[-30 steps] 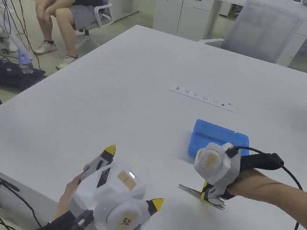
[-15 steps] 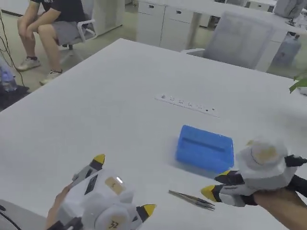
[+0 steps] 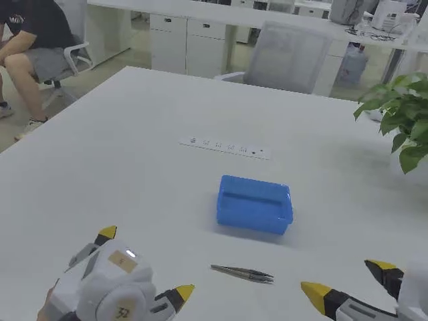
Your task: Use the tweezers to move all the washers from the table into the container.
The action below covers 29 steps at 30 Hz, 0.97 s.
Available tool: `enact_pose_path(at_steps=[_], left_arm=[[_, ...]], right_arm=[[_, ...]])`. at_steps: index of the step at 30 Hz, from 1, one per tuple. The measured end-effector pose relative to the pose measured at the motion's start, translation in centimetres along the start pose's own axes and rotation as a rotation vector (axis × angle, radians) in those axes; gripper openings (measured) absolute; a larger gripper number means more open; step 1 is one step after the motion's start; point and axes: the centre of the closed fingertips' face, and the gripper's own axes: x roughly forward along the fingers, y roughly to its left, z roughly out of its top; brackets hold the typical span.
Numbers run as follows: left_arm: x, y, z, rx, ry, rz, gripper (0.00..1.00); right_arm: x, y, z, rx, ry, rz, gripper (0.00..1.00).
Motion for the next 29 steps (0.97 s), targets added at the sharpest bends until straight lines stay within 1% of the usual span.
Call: enact_pose_path(at_steps=[1, 4, 5, 6, 7, 9, 14, 17, 20, 23, 25, 29], left_arm=[[-0.1, -0.1, 0.1, -0.004, -0.005, -0.002, 0.94], [-0.1, -0.1, 0.3, -0.004, -0.013, -0.002, 0.95], [-0.1, -0.1, 0.3, -0.004, -0.015, -0.002, 0.95], [-0.1, -0.1, 0.4, -0.006, -0.017, -0.001, 0.95], [-0.2, 0.0, 0.4, -0.009, -0.022, 0.001, 0.95], [-0.2, 0.2, 0.6, -0.019, -0.031, 0.006, 0.96], [-0.3, 0.4, 0.7, -0.028, -0.036, 0.016, 0.96], [-0.4, 0.7, 0.9, -0.033, -0.048, 0.028, 0.96], [-0.5, 0.9, 1.1, -0.048, -0.058, 0.035, 0.96], [-0.5, 0.8, 1.0, -0.047, -0.054, 0.033, 0.97], [-0.5, 0.8, 1.0, -0.041, -0.056, 0.032, 0.97], [-0.6, 0.9, 1.2, -0.049, -0.064, 0.038, 0.97]], right_arm=[[-0.3, -0.3, -0.1, 0.016, -0.007, -0.007, 0.8], [-0.6, -1.0, 0.0, 0.048, -0.04, -0.028, 0.83], [-0.6, -1.2, 0.2, 0.057, -0.055, -0.041, 0.86], [-0.7, -1.5, 0.3, 0.071, -0.071, -0.049, 0.92], [-0.6, -1.6, 0.4, 0.079, -0.079, -0.053, 0.95], [-0.6, -1.9, 0.4, 0.085, -0.079, -0.057, 0.98], [-0.4, -2.0, 0.5, 0.089, -0.08, -0.054, 0.99], [-0.3, -2.1, 0.4, 0.087, -0.082, -0.056, 0.99], [-0.2, -1.9, 0.2, 0.091, -0.073, -0.051, 0.99], [-0.1, -1.8, 0.1, 0.085, -0.074, -0.046, 0.99], [0.0, -1.7, -0.2, 0.092, -0.058, -0.04, 0.99], [0.0, -1.6, -0.3, 0.084, -0.051, -0.036, 0.99]])
